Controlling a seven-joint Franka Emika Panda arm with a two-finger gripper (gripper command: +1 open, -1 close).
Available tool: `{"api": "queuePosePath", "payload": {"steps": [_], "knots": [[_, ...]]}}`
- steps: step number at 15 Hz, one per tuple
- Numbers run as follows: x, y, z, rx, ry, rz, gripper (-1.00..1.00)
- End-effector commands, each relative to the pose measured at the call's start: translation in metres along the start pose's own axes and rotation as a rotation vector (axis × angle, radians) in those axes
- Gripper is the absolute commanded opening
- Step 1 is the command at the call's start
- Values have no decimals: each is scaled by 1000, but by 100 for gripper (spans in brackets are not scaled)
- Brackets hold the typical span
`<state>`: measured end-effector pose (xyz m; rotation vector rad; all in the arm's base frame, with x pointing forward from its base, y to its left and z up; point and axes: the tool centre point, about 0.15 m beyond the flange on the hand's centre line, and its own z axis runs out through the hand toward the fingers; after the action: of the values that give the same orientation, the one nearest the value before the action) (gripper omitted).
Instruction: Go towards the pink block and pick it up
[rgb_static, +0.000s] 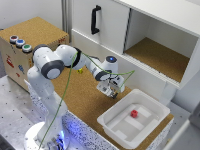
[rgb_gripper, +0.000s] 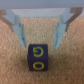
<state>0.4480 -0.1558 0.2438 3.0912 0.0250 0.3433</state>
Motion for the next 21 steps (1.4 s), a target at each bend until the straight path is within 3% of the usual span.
{"api": "queuePosePath", "payload": {"steps": [1,4,6,10,11,19,21], "knots": [[7,-1,-75,47,37,23,100],[13,10,-100,64,66,34,100],[16,25,-115,97,51,27,100],[11,65,-151,94,69,-18,100],[8,80,-155,128,76,-8,100],[-27,191,-136,49,39,130,100],[-36,218,-124,55,34,116,100]]}}
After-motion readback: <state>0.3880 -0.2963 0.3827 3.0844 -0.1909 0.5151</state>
